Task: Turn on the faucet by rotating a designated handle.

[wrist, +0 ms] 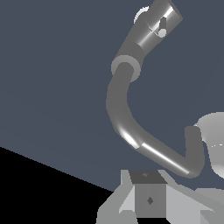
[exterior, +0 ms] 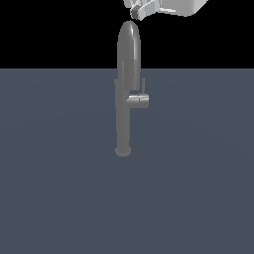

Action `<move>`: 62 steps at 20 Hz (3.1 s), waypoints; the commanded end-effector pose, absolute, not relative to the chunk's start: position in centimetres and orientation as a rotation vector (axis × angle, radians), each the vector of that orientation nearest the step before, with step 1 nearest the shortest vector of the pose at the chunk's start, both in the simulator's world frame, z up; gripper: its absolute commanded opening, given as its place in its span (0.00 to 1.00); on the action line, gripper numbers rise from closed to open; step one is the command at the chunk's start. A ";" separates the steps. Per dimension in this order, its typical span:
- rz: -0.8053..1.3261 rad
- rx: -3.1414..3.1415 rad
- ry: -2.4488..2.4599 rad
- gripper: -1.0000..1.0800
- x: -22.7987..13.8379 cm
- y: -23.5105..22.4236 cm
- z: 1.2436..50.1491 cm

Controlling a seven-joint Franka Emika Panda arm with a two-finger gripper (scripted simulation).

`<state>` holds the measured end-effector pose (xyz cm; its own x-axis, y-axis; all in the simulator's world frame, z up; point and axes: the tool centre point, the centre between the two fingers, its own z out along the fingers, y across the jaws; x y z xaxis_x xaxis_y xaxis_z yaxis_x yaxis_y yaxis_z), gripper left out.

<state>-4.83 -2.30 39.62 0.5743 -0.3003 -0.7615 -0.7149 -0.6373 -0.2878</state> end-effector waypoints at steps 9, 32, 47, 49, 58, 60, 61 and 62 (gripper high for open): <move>1.119 -1.827 0.980 0.00 -0.5 -3.8 33.7; 1.300 -1.299 1.149 0.00 2.3 -4.3 24.8; 1.299 -1.300 1.150 0.00 -0.2 -4.6 25.7; 1.299 -1.300 1.150 0.00 -0.8 -4.6 25.7; 1.300 -1.300 1.148 0.00 -3.4 -5.0 25.8; 1.287 -1.305 1.147 0.00 -3.0 -4.9 25.8; 1.288 -1.304 1.147 0.00 -3.4 -4.9 25.6; 1.290 -1.304 1.147 0.00 -3.7 -5.0 25.4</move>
<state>-3.04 -4.90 25.88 0.0168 -0.0065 -0.9998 -0.9929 -0.1176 -0.0159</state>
